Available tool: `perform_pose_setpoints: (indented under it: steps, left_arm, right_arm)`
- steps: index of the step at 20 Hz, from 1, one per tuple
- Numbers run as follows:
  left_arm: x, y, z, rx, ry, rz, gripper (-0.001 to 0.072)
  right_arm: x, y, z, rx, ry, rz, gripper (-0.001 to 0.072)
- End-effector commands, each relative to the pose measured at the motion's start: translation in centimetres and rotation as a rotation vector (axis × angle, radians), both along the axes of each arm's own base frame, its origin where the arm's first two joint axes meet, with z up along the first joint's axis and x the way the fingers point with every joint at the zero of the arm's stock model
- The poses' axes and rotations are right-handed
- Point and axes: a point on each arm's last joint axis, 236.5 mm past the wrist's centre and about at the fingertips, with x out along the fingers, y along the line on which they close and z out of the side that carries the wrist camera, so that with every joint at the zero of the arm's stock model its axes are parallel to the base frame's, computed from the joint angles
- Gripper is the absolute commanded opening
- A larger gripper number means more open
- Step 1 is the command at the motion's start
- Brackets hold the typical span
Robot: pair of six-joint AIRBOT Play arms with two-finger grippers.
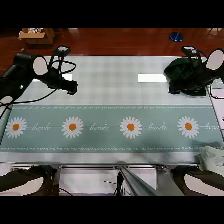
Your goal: Fold the shirts.
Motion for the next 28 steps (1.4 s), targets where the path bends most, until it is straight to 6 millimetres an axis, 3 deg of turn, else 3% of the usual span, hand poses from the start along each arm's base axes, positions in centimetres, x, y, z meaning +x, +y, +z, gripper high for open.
perform_pose_setpoints:
  steps: [1,9,14,15,17,20,24,28]
  left_arm:
    - [0.0,0.0,0.0,0.0,0.0,0.0,0.069]
    - [0.0,0.0,0.0,0.0,0.0,0.0,0.069]
    - [1.1,-0.3,0.2,-0.013,-0.044,0.0,0.069]
    - [1.5,-0.4,0.2,-0.018,-0.06,0.001,0.069]
    - [2.0,-0.7,0.2,-0.026,-0.075,-0.001,0.069]
    - [2.1,-0.7,0.1,-0.026,-0.076,-0.001,0.069]
    - [1.8,-0.7,0.1,-0.023,-0.064,-0.002,0.069]
    - [1.2,-0.7,0.6,-0.024,-0.044,-0.001,0.069]
  right_arm:
    - [0.0,0.0,0.0,0.0,0.0,0.0,0.0581]
    - [0.8,0.8,0.3,0.036,-0.033,-0.001,0.0581]
    - [4.5,0.5,1.7,0.025,-0.201,-0.005,0.0579]
    - [5.9,-0.5,2.4,-0.02,-0.27,-0.012,0.0578]
    - [8.9,-5.4,4.7,-0.181,-0.43,-0.145,0.0578]
    - [11.3,-11.1,6.4,-0.266,-0.57,-0.286,0.0578]
    - [11.4,-17.5,2.4,-0.207,-0.51,-0.469,0.0579]
    - [12.9,-19.8,-1.8,-0.06,-0.484,-0.611,0.058]
